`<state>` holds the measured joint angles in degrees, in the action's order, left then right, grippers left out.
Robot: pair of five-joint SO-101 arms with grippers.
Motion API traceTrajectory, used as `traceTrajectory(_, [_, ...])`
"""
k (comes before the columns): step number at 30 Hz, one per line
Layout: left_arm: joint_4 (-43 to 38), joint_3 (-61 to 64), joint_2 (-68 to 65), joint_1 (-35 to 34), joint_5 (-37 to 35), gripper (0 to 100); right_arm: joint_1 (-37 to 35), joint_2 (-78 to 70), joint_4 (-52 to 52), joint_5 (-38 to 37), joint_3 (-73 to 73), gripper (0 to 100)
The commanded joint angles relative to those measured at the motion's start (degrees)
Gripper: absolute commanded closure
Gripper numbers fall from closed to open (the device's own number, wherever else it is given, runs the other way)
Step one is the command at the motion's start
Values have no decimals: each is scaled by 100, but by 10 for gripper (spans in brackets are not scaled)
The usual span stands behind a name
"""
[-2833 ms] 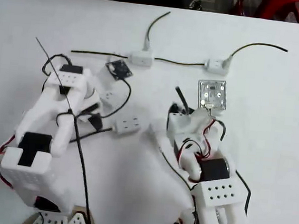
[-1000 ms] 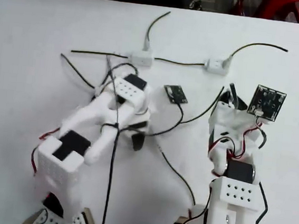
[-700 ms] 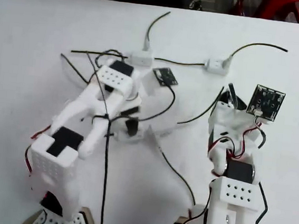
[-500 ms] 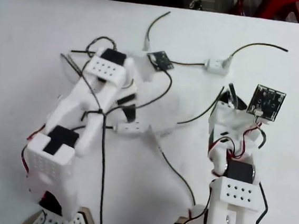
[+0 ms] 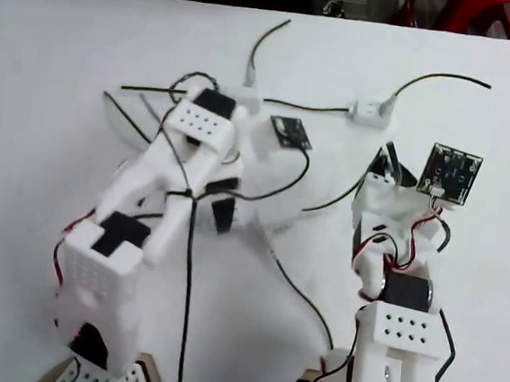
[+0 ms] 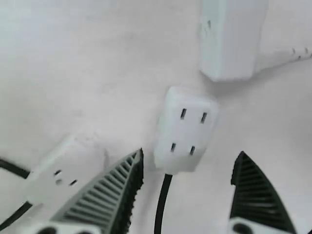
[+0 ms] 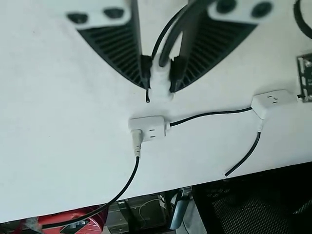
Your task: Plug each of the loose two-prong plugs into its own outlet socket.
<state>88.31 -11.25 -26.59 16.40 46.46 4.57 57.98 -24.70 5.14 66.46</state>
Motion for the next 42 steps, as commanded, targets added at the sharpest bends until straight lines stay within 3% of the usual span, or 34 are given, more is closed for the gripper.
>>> traceTrajectory(1, [-580, 229, -286, -40, 167, 710, -66, 75, -4, -53, -44, 981])
traceTrajectory(5, [-1002, 281, -497, -57, -18, 735, -66, 75, -4, -53, -44, 981])
traceTrajectory(10, [-1002, 264, -523, 242, -809, 907, -66, 75, -4, -53, -44, 981])
traceTrajectory(16, [-835, 246, -514, 356, -2857, 815, -66, 75, 4, -53, -44, 981])
traceTrajectory(21, [-607, 79, -347, 312, -2752, 718, -66, 75, -4, -53, -44, 981])
traceTrajectory(25, [105, -264, 365, 312, -2549, 718, -66, 75, -4, -62, -44, 981])
traceTrajectory(29, [273, -211, 1464, 171, -2549, 718, -303, 75, -127, -70, -44, 981])
traceTrajectory(36, [0, 1240, 3196, -734, -2593, 718, -1341, 75, -470, -466, -79, 981])
traceTrajectory(42, [-1196, 3429, 4681, -1648, -2558, 718, -2466, 31, -752, -475, -88, 981])
